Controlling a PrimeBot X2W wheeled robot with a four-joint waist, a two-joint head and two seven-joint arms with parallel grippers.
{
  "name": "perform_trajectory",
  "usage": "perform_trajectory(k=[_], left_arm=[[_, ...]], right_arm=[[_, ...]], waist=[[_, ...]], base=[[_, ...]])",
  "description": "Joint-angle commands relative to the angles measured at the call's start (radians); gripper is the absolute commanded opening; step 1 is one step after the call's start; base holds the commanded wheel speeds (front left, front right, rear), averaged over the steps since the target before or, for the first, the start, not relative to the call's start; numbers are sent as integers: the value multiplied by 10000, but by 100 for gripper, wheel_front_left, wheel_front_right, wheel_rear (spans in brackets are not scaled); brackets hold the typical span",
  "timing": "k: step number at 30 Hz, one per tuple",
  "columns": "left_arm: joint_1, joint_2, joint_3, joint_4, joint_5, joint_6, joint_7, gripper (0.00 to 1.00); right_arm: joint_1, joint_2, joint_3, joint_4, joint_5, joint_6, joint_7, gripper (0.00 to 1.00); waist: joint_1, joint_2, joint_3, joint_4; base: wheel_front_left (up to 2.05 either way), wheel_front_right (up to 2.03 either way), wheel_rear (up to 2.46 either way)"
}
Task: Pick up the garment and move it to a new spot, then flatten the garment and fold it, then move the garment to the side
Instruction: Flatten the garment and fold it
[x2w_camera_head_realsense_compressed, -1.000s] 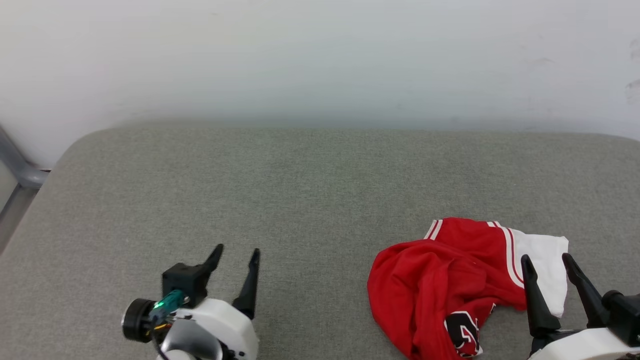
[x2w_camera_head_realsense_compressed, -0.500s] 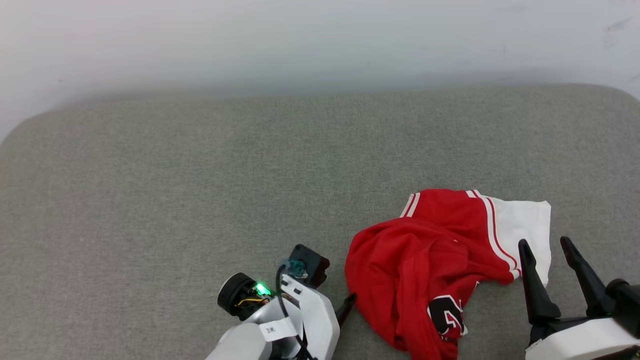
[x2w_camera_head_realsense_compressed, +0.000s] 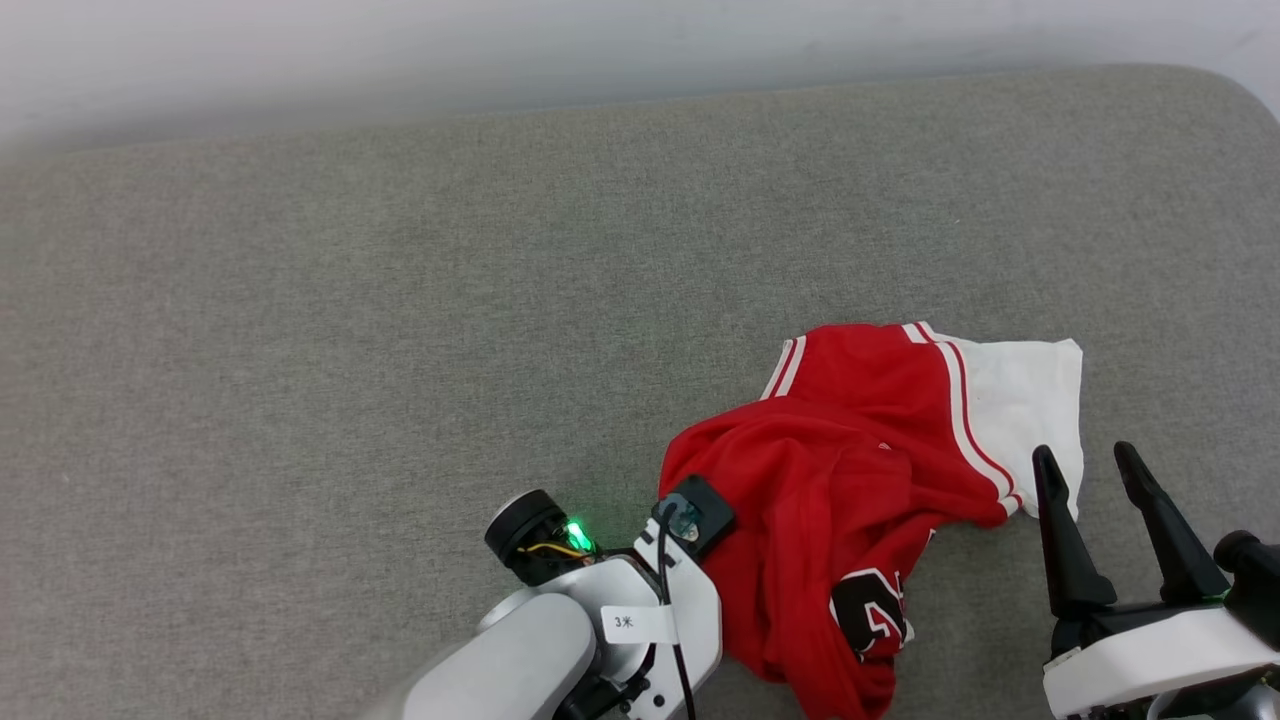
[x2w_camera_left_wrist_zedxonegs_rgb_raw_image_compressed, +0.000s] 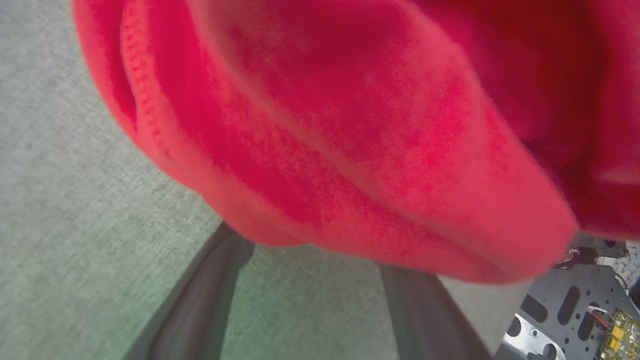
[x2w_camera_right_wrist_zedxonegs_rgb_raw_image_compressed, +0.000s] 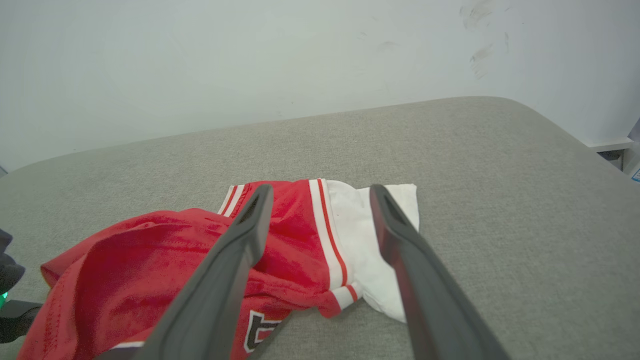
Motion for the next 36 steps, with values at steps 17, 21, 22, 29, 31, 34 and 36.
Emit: perform_trajectory(k=[17, 21, 22, 29, 31, 34, 36], left_arm=[[-538, 870, -481, 200, -1067, 859, -2104, 0], [-372, 1567, 193, -534, -1049, 1600, -2628, 0], [-382, 1718, 355, -686, -1017, 1760, -2710, 0], [19, 3306, 1896, -1748, -1267, 3208, -3023, 0], [366, 3585, 2222, -1919, -1444, 3534, -3090, 0], [1232, 3797, 2628, -2046, -1910, 3964, -3249, 0], [1896, 3814, 2821, -1923, -2246, 4171, -3377, 0]], right_arm=[[-37, 17, -328, 536, 235, -5, -144, 100], [19, 16, -445, 564, 166, -3, -36, 100], [32, 16, -462, 573, 176, -3, -27, 100], [150, 16, -629, 581, 149, -3, 78, 100], [178, 16, -621, 567, 139, -3, 103, 100], [190, 15, -647, 531, 98, -3, 122, 100], [195, 16, -676, 517, 86, -3, 133, 100]], waist=[[-1, 0, -490, 308], [-1, 0, -852, 700], [-1, 0, -911, 774], [-1, 0, -1247, 1243], [-1, 0, -1242, 1274], [-1, 0, -1211, 1281], [-1, 0, -1199, 1276]], base=[[0, 0, 0], [0, 0, 0], [0, 0, 0], [0, 0, 0], [0, 0, 0], [0, 0, 0], [0, 0, 0]])
